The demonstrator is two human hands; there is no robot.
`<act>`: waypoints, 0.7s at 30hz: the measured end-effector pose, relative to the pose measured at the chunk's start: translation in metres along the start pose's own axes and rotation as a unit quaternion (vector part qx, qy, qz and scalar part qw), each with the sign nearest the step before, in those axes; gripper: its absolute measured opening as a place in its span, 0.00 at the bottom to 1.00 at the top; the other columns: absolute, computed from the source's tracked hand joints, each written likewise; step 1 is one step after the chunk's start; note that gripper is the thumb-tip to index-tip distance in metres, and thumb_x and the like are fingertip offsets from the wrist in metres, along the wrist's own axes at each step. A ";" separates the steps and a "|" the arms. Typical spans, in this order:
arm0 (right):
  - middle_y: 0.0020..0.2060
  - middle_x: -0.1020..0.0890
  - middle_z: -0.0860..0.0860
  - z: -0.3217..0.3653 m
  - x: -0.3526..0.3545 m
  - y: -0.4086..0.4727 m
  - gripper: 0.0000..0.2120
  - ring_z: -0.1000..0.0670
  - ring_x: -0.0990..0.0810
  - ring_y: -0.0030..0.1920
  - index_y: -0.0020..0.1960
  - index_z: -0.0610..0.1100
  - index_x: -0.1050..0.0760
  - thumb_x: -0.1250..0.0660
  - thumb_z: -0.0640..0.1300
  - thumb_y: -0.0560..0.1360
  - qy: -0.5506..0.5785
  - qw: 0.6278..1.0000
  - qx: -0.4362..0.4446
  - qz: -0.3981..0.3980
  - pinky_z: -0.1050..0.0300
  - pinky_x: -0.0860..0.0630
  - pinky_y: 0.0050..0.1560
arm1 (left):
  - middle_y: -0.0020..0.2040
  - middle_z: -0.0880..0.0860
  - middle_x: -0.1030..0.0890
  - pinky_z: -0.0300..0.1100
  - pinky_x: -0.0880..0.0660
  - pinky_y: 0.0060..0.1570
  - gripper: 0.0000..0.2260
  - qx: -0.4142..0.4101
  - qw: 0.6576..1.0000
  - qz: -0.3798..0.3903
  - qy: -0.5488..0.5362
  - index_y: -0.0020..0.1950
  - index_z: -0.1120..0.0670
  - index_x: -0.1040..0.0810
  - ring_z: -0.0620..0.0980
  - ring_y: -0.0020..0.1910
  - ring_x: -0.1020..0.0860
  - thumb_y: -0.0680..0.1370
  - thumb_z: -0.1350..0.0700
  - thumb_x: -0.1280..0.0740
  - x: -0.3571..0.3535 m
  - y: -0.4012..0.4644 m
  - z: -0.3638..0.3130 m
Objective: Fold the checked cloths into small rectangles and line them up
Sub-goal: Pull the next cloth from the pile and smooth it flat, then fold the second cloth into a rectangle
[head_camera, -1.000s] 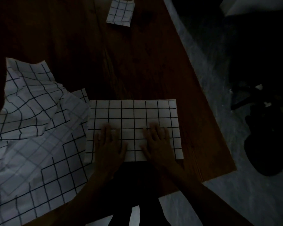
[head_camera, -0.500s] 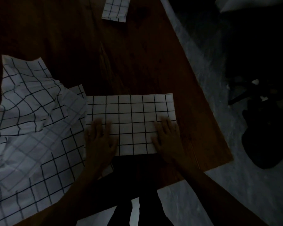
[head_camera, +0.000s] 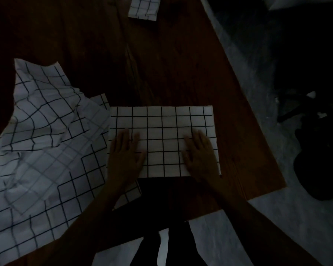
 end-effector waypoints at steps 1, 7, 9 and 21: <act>0.77 0.52 0.46 -0.005 0.002 -0.002 0.29 0.48 0.58 0.76 0.77 0.50 0.49 0.51 0.57 0.79 0.000 1.000 -0.005 0.001 0.55 0.64 0.74 | 0.77 0.57 0.49 0.49 0.60 0.73 0.31 0.002 1.000 -0.001 -0.006 0.77 0.51 0.47 0.55 0.76 0.53 0.77 0.38 0.52 0.000 0.000 0.000; 0.76 0.51 0.46 -0.003 0.004 -0.002 0.29 0.46 0.56 0.76 0.76 0.49 0.49 0.51 0.58 0.78 0.016 1.000 0.001 -0.007 0.52 0.60 0.74 | 0.77 0.57 0.54 0.51 0.63 0.73 0.31 -0.011 1.000 0.009 -0.007 0.77 0.50 0.52 0.55 0.76 0.58 0.78 0.36 0.57 0.000 -0.002 -0.001; 0.76 0.50 0.45 -0.002 0.008 -0.003 0.30 0.46 0.56 0.76 0.76 0.48 0.49 0.50 0.57 0.77 0.038 0.999 -0.004 -0.012 0.52 0.60 0.74 | 0.77 0.58 0.55 0.54 0.62 0.73 0.30 -0.028 1.000 0.003 0.000 0.77 0.50 0.53 0.56 0.76 0.58 0.78 0.37 0.58 0.005 -0.002 -0.007; 0.64 0.26 0.41 0.066 0.010 -0.051 0.14 0.39 0.33 0.69 0.52 0.44 0.22 0.36 0.51 0.72 0.073 0.993 0.093 -0.031 0.41 0.35 0.67 | 0.57 0.62 0.21 0.58 0.31 0.61 0.18 -0.286 0.958 -0.005 0.010 0.49 0.56 0.19 0.62 0.60 0.25 0.71 0.47 0.41 0.021 -0.053 -0.076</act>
Point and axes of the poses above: each hand's wrist, its own y-axis towards the middle knuckle, its own x-axis out of the back of the hand, z = x × y, the point moved 9 cm from there along y, towards the middle knuckle
